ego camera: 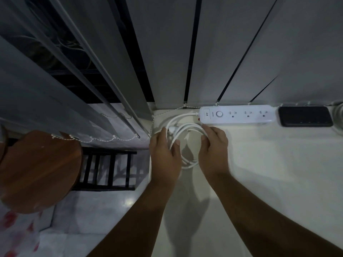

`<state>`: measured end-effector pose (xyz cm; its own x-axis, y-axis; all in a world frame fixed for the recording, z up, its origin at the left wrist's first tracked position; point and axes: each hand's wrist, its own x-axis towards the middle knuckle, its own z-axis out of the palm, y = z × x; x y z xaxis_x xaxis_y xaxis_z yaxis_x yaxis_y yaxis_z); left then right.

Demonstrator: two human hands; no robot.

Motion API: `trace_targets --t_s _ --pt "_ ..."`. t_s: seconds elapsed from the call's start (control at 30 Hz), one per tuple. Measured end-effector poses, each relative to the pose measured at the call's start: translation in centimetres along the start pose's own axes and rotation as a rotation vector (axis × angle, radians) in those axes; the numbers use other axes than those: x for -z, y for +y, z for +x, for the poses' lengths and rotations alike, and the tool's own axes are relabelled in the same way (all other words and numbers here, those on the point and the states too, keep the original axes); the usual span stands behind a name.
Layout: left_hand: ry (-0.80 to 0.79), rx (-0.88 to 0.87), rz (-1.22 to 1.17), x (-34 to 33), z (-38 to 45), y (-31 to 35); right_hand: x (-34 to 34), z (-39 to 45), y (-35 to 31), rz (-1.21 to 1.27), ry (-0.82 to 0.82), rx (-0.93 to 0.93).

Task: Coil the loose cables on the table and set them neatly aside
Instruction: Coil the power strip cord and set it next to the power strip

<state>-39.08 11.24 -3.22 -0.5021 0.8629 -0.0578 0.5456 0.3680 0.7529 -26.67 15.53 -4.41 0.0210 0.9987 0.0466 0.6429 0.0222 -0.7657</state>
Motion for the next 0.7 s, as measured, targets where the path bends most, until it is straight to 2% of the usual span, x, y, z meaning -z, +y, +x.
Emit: trace_targets --t_s 0.07,0.13,0.23,0.37,0.53,0.7 --pt "0.013 -0.067 0.099 0.1 -0.2 -0.5 0.0 -0.4 0.4 -0.049 -0.026 0.052" --pt "0.002 -0.122 0.176 0.2 0.1 -1.1 0.2 -0.7 0.8 -0.079 -0.139 0.047" --pt "-0.067 -0.210 0.266 0.2 0.9 -1.8 0.7 -1.4 1.3 -0.104 -0.307 0.038" --pt "-0.178 -0.292 0.378 0.2 1.7 -2.9 0.9 -1.6 1.8 -0.212 -0.451 0.140" --pt "-0.242 -0.319 0.422 0.5 2.1 -3.4 1.3 -0.9 2.3 -0.456 -0.461 0.257" --pt "-0.200 -0.267 0.427 0.1 2.4 -1.9 0.6 -0.1 1.4 -0.449 -0.423 0.224"
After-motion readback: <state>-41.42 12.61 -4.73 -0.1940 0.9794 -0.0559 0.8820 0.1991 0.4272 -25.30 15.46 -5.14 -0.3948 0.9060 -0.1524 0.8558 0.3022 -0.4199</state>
